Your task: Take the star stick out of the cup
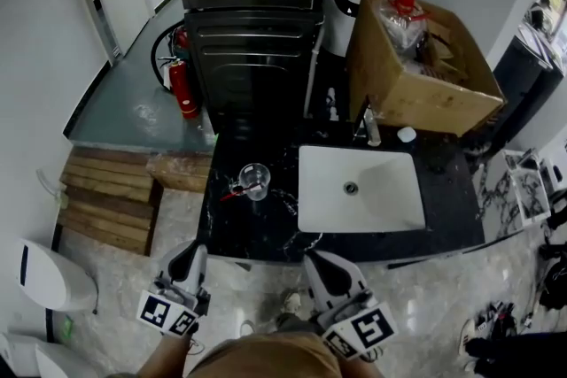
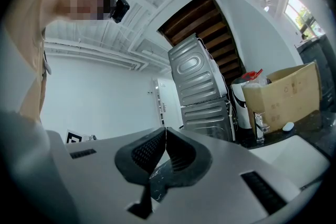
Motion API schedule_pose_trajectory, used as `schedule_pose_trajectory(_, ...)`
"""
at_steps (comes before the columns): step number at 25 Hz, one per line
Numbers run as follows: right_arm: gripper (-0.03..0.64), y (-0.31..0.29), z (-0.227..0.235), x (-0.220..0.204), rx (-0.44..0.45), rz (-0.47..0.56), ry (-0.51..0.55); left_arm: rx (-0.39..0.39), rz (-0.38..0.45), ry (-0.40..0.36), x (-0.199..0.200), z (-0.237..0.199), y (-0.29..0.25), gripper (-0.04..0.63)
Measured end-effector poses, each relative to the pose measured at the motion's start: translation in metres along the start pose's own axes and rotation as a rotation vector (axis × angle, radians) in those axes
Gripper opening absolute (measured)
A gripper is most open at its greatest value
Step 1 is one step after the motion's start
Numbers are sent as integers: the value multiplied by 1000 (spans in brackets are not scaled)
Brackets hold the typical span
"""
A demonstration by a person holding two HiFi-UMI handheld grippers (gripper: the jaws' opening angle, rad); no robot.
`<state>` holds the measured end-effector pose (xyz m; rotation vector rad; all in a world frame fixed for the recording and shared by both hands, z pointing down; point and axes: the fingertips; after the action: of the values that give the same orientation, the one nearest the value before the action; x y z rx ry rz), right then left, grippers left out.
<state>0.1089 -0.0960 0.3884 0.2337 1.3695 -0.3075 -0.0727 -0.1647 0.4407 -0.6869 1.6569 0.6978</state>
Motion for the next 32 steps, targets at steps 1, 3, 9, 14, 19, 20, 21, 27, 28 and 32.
schedule_pose_trajectory(1,2,0,0,1,1,1,-1,2,-4,-3,0,0,0,6)
schedule_pose_trajectory(3,2,-1,0,2,3,5,-1,6,-13,-8,0,-2,-1,12)
schedule_pose_trajectory(9,2,-3,-1,2,7,3,1,-3,-28,-9,-4,-2,-7,61)
schedule_pose_trajectory(14,2,-5,0,3,7,5,0,-8,-39,-12,-8,-4,-13,78)
schedule_pose_trajectory(19,2,-4,3,4,-1,11,-1,-18,-51,-18,-12,-5,-21,94)
schedule_pose_trajectory(20,2,-3,4,4,-4,12,-2,-19,-53,-18,-13,-5,-22,97)
schedule_pose_trajectory(21,2,-3,5,4,-6,12,-3,-20,-55,-20,-14,-5,-24,101)
schedule_pose_trajectory(27,2,1,8,5,-12,15,-6,-16,-66,-36,-18,-8,-32,112)
schedule_pose_trajectory(28,2,1,9,5,-13,14,-6,-17,-69,-39,-18,-8,-34,114)
schedule_pose_trajectory(32,2,2,11,5,-16,14,-5,-20,-78,-51,-22,-12,-40,114)
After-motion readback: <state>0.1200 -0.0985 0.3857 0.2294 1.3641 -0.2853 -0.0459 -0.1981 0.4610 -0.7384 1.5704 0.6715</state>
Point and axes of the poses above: the fingertips, and each gripper's own axes: y backward along the fingers, z to its right, x out of its top, and after that the axes turned 2 degrees about -x, right-handed
